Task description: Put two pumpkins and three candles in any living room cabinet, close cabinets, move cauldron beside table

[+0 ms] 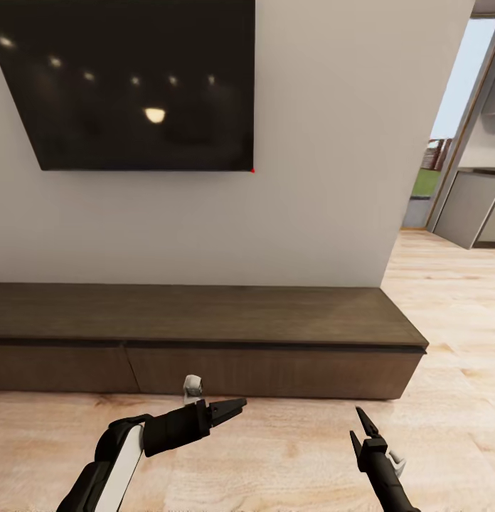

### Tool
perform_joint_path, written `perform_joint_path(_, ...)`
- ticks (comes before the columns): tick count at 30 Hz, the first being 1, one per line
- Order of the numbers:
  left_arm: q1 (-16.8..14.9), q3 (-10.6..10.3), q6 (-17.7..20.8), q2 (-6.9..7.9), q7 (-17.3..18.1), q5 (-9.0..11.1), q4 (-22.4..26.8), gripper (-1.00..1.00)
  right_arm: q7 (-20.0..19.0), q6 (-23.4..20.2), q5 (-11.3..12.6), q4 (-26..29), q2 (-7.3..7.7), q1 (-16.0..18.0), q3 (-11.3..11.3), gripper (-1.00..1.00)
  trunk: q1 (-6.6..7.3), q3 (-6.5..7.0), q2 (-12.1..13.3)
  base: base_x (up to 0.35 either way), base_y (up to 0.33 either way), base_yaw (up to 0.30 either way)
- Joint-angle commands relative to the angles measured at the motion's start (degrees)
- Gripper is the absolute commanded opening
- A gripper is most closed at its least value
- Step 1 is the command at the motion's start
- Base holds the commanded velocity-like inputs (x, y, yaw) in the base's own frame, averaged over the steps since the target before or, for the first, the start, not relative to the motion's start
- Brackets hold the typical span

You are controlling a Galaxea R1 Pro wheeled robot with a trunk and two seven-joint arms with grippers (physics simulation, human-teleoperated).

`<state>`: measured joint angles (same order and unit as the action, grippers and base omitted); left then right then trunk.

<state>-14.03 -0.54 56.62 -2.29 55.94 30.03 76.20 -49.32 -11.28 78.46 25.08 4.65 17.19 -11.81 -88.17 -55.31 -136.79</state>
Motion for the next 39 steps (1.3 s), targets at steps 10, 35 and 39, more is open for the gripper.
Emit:
perform_joint_path(10,0.0,0.0,0.2,0.0,0.1,0.0,0.0,1.0,-0.2,-0.6,0.6,0.0,0.0,0.0,0.0,1.0,-1.31,-1.13,-2.4,0.0,0.0,0.0)
perform_joint_path(35,0.0,0.0,0.3,-0.05,0.1,0.0,0.0,1.0,-0.2,-0.6,0.5,0.0,-0.03,0.0,0.0,1.0,-3.61,-3.82,-6.5,0.0,0.0,0.0)
perform_joint_path(39,0.1,-0.7,0.2,-0.05,0.1,0.0,0.0,1.0,-0.1,-0.6,0.5,0.0,-0.03,0.0,0.0,1.0,-3.61,-3.82,-6.5,0.0,0.0,0.0)
